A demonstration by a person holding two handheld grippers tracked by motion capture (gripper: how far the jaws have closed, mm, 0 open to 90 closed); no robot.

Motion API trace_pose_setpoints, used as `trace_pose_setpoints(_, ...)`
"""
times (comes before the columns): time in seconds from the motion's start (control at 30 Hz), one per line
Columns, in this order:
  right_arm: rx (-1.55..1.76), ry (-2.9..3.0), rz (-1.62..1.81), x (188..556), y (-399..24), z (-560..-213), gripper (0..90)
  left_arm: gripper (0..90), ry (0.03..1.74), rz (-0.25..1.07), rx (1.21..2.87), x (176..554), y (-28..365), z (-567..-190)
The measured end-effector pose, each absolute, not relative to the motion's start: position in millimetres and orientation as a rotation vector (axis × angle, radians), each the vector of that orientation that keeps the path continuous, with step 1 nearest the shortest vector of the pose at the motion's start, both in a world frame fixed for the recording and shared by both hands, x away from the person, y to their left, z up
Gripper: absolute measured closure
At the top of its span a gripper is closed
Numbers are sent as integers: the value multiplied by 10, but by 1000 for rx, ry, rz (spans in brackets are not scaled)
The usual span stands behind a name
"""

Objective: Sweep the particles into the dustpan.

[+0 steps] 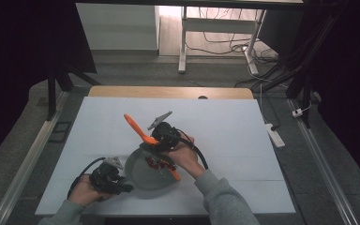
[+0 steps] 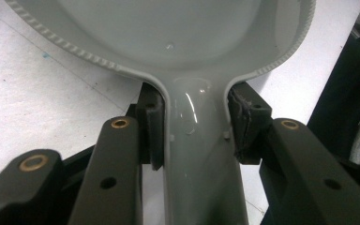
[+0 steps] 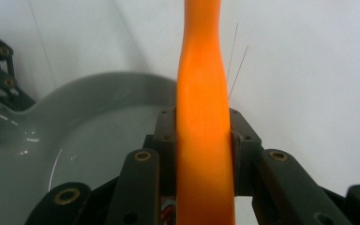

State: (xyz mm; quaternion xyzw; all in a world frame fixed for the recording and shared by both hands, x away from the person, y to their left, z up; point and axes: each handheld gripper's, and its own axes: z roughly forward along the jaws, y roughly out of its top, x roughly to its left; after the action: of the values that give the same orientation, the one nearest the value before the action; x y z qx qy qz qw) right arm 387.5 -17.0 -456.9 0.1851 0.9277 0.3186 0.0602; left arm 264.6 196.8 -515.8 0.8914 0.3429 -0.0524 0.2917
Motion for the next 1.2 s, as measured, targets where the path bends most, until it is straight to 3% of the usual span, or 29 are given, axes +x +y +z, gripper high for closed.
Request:
trace_pose_setpoints(0.6,691,2681,890,4176,-352,-4606,706,613,919,-145,2371,2645,1975,-5160)
trace_pose_setpoints(1.03,688,2701,770,4296,-161,-4787,707,613,940,-166,2367,2652,2014,-5162)
trace_pose_setpoints(1.2,595,2732,722,4161,-5,-4799,707,613,939,-168,2367,2654,2017,-5163)
